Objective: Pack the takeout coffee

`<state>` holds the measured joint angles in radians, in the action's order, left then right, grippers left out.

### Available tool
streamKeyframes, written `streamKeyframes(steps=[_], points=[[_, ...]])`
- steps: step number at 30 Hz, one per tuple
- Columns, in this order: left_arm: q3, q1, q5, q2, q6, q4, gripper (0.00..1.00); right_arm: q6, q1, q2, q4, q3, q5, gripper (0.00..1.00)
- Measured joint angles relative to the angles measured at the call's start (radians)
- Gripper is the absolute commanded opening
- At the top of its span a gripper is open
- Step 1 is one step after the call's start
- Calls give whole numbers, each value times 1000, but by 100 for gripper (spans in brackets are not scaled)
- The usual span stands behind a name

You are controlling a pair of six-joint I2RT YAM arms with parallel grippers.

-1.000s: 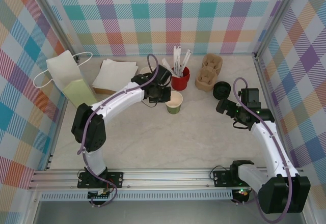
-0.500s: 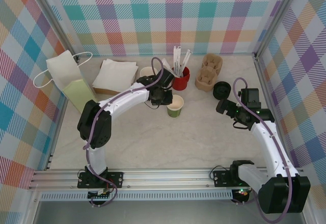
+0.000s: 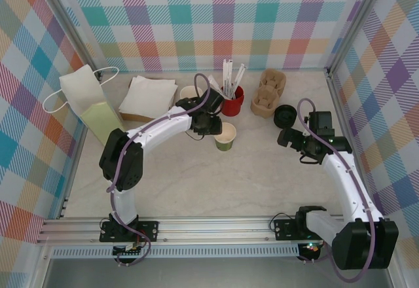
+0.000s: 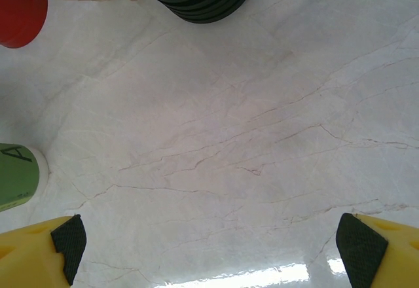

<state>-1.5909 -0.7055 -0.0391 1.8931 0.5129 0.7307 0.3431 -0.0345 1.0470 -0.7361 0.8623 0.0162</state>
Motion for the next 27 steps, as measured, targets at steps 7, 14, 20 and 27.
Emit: streamKeyframes(steps=[7, 14, 20, 27], points=[[0, 0, -39, -116, -5, 3, 60, -31, 0, 53, -20, 64, 21, 100], [35, 0, -115, -279, -14, 1, 74, -64, 0, 157, -29, 145, 58, 100], [158, 0, -201, -434, -24, -9, 87, -84, 12, 274, -17, 223, 81, 100], [278, 0, -249, -593, -65, -58, 92, -92, 42, 410, 21, 307, 100, 89]])
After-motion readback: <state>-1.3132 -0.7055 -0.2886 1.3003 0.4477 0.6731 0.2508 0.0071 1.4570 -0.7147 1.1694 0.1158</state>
